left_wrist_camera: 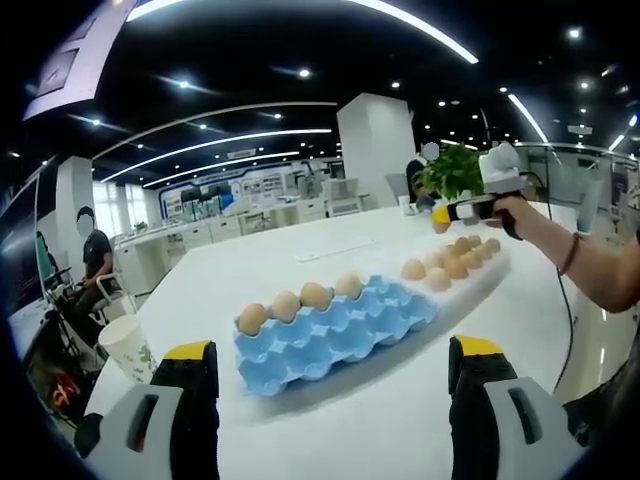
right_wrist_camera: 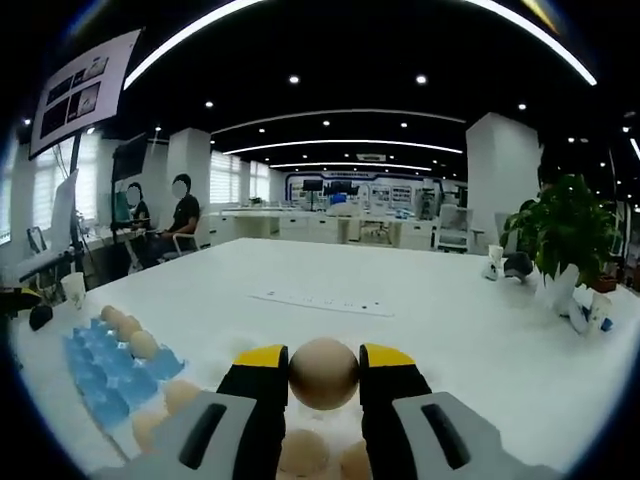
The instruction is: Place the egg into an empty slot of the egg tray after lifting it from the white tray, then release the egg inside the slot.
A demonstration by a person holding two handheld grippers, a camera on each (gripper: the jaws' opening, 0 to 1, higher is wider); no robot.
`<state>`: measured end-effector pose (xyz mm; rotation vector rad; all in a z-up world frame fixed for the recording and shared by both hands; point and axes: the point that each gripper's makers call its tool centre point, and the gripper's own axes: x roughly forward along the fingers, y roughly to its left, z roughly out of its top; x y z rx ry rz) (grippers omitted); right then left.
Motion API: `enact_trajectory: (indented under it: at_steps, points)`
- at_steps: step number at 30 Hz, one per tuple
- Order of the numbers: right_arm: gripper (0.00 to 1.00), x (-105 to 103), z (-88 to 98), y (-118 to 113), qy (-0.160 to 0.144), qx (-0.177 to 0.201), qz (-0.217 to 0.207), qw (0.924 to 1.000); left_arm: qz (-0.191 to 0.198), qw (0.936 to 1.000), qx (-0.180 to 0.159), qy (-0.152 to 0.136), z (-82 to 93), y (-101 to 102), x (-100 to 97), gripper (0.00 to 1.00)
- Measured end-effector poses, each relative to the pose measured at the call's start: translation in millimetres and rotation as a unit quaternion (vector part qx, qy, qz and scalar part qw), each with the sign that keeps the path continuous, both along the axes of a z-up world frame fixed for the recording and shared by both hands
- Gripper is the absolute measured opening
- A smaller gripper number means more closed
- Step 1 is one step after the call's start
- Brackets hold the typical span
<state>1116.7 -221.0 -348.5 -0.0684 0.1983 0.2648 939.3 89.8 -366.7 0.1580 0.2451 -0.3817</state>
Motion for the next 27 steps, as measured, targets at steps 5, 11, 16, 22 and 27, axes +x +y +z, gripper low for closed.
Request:
enact_trajectory:
  at_steps: [5, 11, 16, 22, 27]
  points:
    - [0.29, -2.6, 0.6, 11.6, -0.001, 0.004, 0.012, 0.9999, -0.001, 1.0, -0.001, -0.002, 1.4, -0.8, 0.1, 0.98]
    - [0.29, -6.6, -1.1, 31.1, -0.001, -0.002, 0.032, 0.9995, -0.004, 1.0, -0.001, -0.005, 3.6, -2.3, 0.1, 0.98]
    - [0.29, -8.7, 0.0, 46.4, -0.001, 0.004, 0.046, 0.9989, -0.004, 1.0, 0.0, -0.006, 4.6, -2.5, 0.5, 0.97]
    - [0.29, -9.0, 0.0, 67.9, -0.002, 0.003, 0.071, 0.9975, -0.005, 1.0, 0.0, -0.007, 5.7, -3.4, 1.3, 0.97]
    - [0.29, -12.0, -1.4, 82.0, 0.0, 0.005, 0.087, 0.9962, -0.005, 1.0, 0.003, -0.004, 4.5, -2.6, 2.4, 0.97]
